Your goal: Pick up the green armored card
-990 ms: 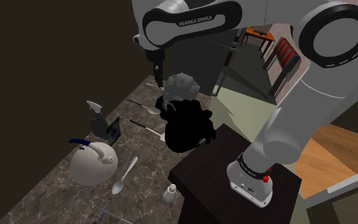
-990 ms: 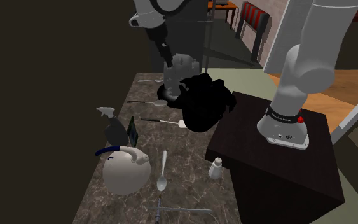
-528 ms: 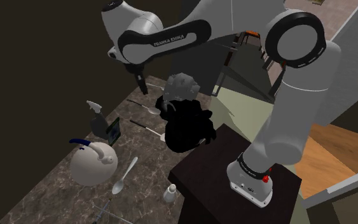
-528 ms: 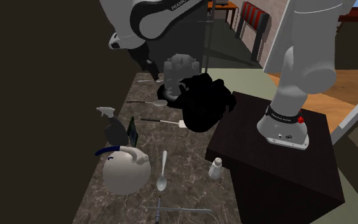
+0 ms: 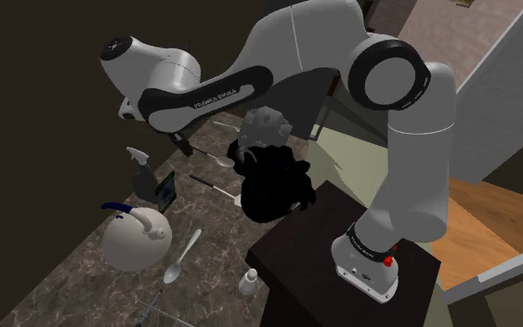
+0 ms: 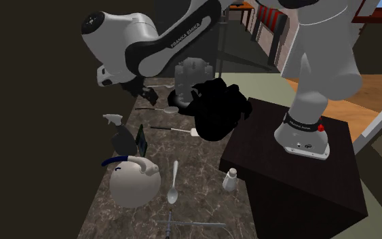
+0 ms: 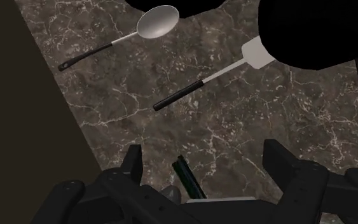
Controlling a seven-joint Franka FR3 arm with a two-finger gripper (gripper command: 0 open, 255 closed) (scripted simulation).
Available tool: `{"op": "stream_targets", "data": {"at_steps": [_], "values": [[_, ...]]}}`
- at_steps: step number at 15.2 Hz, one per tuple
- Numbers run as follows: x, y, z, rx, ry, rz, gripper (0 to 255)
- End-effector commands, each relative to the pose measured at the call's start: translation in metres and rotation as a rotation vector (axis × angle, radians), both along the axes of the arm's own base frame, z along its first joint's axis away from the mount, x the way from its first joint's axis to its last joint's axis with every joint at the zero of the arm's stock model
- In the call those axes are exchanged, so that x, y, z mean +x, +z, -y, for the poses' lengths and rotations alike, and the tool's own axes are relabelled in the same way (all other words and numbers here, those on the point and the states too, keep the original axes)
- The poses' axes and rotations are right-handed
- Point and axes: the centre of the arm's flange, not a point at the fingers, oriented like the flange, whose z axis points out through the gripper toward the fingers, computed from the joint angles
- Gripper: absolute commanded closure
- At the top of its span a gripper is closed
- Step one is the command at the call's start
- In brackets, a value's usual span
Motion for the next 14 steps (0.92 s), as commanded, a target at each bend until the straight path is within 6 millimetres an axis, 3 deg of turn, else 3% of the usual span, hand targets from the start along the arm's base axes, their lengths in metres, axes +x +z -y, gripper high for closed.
{"op": "stream_targets", "data": {"at_steps": [1, 10, 14], "values": [[0.000, -0.018, -0.025, -0.017, 0.090, -0.009, 0], [-0.037, -0.095, -0.117, -0.090, 0.482, -0.053, 0], [-0.037, -0.117, -0.117, -0.090, 0.482, -0.053, 0]]}}
